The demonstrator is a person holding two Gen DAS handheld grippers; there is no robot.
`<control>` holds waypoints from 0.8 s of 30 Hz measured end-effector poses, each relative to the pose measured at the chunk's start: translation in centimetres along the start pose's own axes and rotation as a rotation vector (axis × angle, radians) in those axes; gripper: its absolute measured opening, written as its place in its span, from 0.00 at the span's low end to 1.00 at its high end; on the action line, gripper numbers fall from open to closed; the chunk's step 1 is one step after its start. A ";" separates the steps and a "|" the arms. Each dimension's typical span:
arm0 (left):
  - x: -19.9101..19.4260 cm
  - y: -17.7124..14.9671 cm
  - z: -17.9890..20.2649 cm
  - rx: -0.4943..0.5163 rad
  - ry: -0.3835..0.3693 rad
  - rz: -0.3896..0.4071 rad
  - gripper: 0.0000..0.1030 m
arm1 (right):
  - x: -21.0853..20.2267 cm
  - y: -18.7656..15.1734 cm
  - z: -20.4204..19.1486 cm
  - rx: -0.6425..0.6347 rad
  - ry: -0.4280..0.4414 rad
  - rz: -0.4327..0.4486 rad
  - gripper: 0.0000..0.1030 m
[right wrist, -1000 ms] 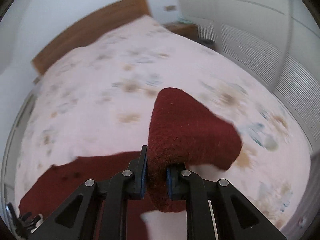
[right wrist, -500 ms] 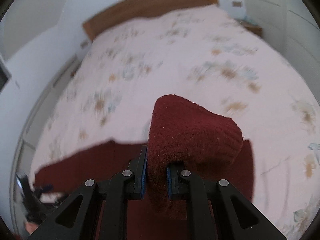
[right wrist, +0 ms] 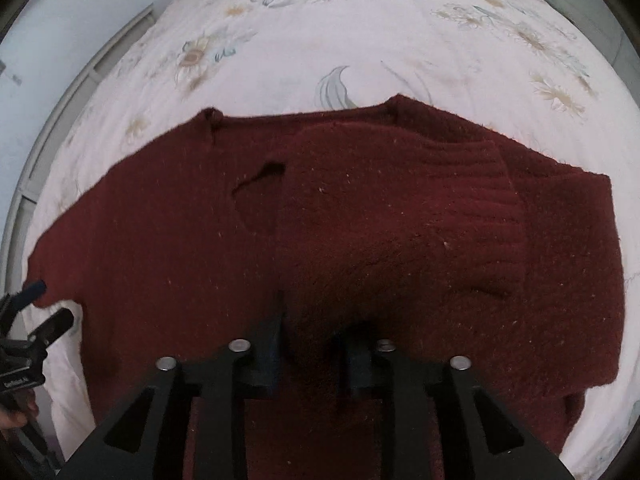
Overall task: Fold small clothes
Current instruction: 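Lift the cuff with the right gripper and fold the sleeve across the body, then open the right gripper to release the sleeve onto the sweater body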
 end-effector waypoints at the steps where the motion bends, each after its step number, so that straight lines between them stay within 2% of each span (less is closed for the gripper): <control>1: 0.1 -0.1 0.0 -0.001 0.001 -0.003 0.99 | -0.3 -0.1 0.1 -0.007 -0.008 0.003 0.56; 2: 0.2 -0.2 0.0 -0.002 0.002 -0.007 0.99 | -0.9 -0.4 0.4 -0.016 -0.026 0.010 0.74; 3: 0.3 -0.2 0.0 -0.001 0.003 -0.010 0.99 | -1.4 -0.5 0.6 -0.023 -0.043 0.019 0.77; 6: 0.2 -0.2 0.0 0.005 0.019 -0.010 0.99 | -3.0 -1.3 2.1 -0.041 -0.085 0.023 0.77; 9: 0.0 -0.1 0.4 0.014 0.027 -0.006 0.99 | -4.7 -2.8 4.1 -0.034 -0.077 0.038 0.77; 14: 0.0 0.0 2.4 0.060 0.018 -0.001 0.99 | -6.4 -5.8 10.3 0.059 -0.140 0.063 0.78; 19: 0.0 0.8 6.9 0.158 -0.010 0.004 0.99 | -6.3 -9.1 17.2 0.195 -0.217 0.047 0.78; 24: 0.2 2.8 13.1 0.281 -0.002 0.021 0.99 | -5.7 -10.8 20.5 0.259 -0.218 0.037 0.78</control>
Point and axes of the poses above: each gripper's, at about its wrist camera, not at the fingertips, and x roughly the way its jaws point, z to its right, y to its top, the point moved 9 cm from there along x, roughly the way its jaws point, and after that the axes turned 8 degrees about -z, right-handed, at the moved point
